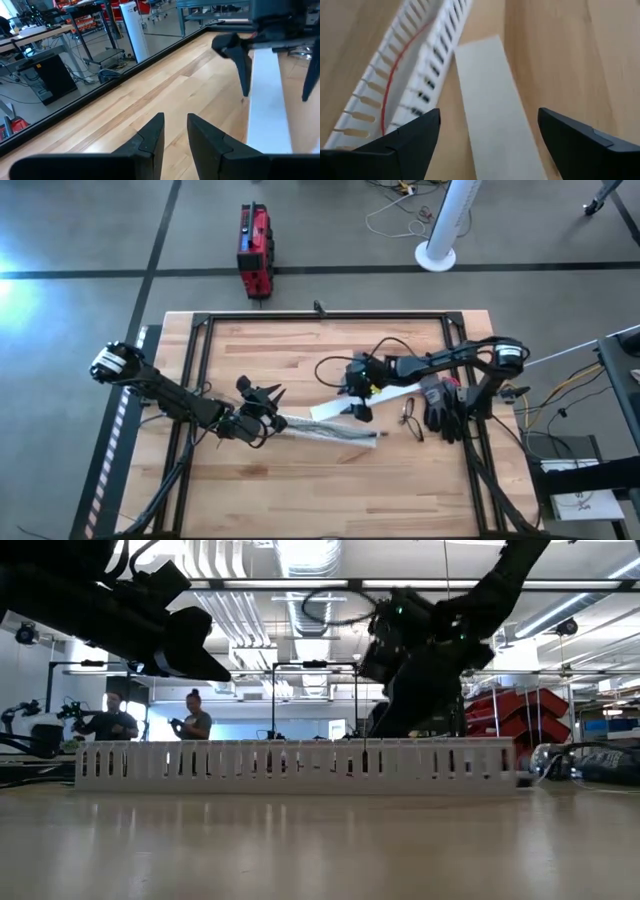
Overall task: Ziptie cables
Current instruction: Close the white cable duct
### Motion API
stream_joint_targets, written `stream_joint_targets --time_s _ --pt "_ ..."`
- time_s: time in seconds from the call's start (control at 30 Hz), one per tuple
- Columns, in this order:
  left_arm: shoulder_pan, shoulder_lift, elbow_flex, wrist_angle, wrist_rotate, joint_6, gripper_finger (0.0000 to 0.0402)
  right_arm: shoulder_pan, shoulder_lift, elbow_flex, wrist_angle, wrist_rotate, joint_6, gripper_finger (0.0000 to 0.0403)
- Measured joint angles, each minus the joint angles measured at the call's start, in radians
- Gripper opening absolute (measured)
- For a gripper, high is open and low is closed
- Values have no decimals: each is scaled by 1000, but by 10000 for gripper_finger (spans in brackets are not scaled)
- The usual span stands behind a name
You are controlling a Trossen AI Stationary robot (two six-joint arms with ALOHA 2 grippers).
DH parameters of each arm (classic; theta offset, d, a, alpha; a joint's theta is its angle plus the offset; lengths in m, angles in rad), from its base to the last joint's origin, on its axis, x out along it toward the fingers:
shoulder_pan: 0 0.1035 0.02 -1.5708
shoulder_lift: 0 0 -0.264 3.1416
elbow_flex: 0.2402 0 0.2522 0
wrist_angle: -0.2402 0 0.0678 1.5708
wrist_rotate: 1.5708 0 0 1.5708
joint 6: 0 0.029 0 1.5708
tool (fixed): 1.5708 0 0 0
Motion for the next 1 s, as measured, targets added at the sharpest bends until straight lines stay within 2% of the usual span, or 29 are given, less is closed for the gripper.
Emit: stream_joint_targets --time_s 0.1,0.23,0.33,0.43,0.57,0.77,1.0 --pt "1 0 0 0 0 -1 70 -3 -36 0 -12 2 -8 324" --pt "1 0 -1 0 0 -8 63 14 -65 -1 -119 2 -60 325" --pt "1 0 -1 0 0 -6 61 48 -48 -4 -204 10 -72 325" --pt "1 0 -1 0 0 -4 65 87 -10 -4 -216 47 -89 325" --pt "1 0 -1 1 0 -4 71 73 1 -5 -136 107 -129 325" --pt "1 0 -2 4 62 -17 72 16 5 -65 85 59 -203 325" --pt "1 10 -2 6 63 -29 61 7 138 -95 327 -16 -217 325"
